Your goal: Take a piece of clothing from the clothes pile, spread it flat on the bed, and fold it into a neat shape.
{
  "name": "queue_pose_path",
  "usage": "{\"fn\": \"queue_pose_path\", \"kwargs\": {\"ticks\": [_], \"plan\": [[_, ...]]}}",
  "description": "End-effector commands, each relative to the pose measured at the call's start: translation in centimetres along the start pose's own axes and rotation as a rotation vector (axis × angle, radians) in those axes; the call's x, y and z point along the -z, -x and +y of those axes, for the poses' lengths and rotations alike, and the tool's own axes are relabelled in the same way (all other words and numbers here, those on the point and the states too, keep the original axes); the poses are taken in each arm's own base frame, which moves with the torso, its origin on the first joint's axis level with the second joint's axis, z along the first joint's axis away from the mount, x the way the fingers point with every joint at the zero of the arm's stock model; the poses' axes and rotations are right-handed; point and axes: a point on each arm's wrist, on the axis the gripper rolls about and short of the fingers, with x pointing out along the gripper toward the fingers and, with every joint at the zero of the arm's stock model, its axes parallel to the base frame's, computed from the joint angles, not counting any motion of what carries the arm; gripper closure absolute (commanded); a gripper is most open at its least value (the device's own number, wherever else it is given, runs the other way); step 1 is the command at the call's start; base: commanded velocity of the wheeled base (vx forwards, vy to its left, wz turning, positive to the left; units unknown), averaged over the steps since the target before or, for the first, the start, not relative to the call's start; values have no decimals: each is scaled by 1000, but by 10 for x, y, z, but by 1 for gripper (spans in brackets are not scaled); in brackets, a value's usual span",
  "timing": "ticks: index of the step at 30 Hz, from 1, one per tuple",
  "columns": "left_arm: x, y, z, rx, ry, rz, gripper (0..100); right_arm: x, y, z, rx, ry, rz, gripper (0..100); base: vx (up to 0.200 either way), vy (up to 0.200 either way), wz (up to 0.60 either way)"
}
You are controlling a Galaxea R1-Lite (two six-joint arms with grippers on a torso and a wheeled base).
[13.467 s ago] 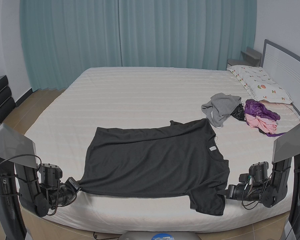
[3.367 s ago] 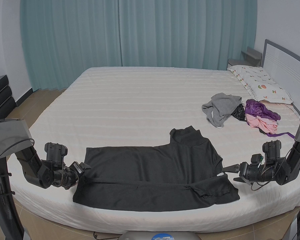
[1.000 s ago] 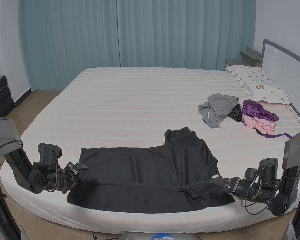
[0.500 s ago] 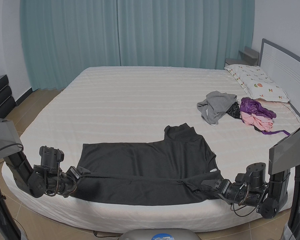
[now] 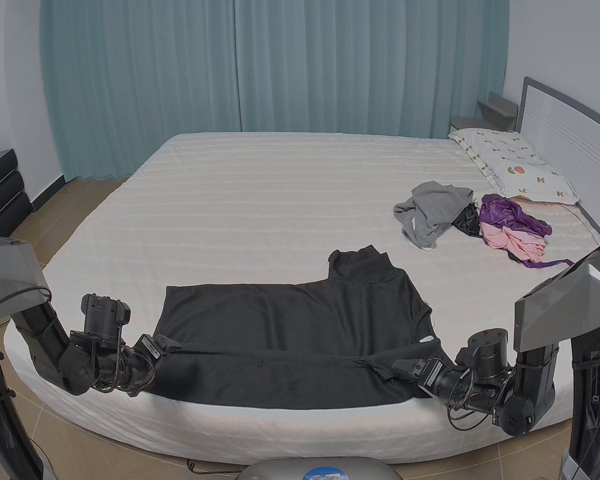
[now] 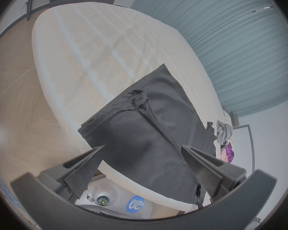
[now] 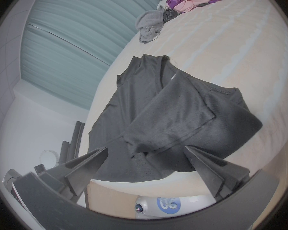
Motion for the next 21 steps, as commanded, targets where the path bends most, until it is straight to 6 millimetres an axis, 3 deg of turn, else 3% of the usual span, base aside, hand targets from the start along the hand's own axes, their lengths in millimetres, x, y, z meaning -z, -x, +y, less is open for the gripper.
{"fn": "queue_pose_path", "kwargs": {"ticks": [1,10,12,19,20,21], "plan": [[1,-4,3,-16,3,10,0,0,-5,2,33,4,-12,0,0,0,0],[1,-7,4,-21,3,14,0,-2,-9,2,66,2,-35,0,0,0,0],[1,-7,4,-16,3,10,0,-4,-21,5,129,7,-56,0,0,0,0],[1,-7,5,-2,3,-3,0,0,-26,10,175,23,-48,0,0,0,0],[0,-6,5,-2,4,-3,0,-1,-27,9,180,21,-58,100,0,0,0],[0,-6,5,-2,5,-4,0,-1,-27,9,180,23,-65,100,0,0,0]]}}
